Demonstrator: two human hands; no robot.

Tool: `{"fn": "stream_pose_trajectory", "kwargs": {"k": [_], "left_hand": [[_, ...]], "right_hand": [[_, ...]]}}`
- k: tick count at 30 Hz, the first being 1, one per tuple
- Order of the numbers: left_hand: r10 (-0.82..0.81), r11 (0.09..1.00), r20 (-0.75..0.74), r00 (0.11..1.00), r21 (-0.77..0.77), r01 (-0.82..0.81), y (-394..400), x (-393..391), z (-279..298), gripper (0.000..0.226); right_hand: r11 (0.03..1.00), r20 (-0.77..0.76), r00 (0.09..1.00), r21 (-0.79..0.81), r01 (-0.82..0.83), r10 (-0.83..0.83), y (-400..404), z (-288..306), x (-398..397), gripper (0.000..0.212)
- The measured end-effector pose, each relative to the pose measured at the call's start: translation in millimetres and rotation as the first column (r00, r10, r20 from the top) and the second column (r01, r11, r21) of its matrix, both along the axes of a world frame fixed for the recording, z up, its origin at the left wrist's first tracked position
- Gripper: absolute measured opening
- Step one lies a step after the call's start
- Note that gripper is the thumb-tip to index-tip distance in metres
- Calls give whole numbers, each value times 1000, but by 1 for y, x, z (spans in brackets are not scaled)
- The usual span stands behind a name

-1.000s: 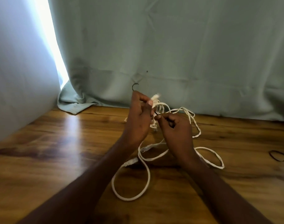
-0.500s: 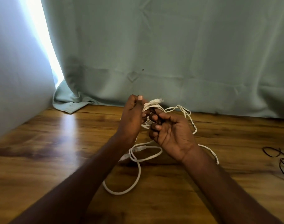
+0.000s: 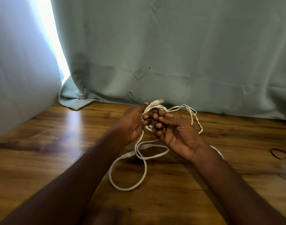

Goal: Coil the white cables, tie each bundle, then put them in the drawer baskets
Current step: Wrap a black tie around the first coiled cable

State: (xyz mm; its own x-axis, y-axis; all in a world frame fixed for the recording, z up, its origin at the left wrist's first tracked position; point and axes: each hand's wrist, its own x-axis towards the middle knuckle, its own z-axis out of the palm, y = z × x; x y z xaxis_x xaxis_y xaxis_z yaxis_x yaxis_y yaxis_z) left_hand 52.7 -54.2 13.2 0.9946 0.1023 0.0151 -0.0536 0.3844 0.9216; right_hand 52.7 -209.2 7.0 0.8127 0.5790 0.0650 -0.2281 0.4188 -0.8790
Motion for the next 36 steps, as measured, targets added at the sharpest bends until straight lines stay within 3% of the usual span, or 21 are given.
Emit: {"fn": "stream_pose_trajectory", "kwargs": {"k": [5,7,9,13,15,18,24,29,32,36], "left_hand": [[188,975,16,982,117,-189,0,-2,0,40],[193,976,46,980,92,-197,6,-1,2,35],[208,972,54,977,98,-212,11,0,5,30],[206,970,69,976,118,-213,13,2,4,31],[184,969,126,975,143,-201,14,3,2,32],[166,962,236,958,176,-210,10,4,1,28],[248,891,357,900,280,-357,-2,2,-3,26],[325,774,480,815,360,-520,3,5,-5,23],[346,701,545,764,392,-596,7,6,-5,22],[362,679,564,743,387,-624,9,6,-5,21]], "right_hand": [[988,-18,991,-72,133,-135,1,4,-6,27],[920,208,940,-233,316,-270,1,3,-8,20],[793,484,809,-320,518,-333,2,0,-9,16],[647,668,657,-335,685,-350,4,-5,-11,19],[646,600,709,-382,661,-370,3,-1,-13,28],[723,327,856,-461,514,-399,2,6,-17,33],[781,78,945,-543,308,-318,1,8,-18,31],[736,143,974,-638,226,-174,-1,15,-20,34],[678,288,936,-647,348,-204,3,18,-25,25],[703,432,835,-474,531,-339,3,17,-25,9]]}}
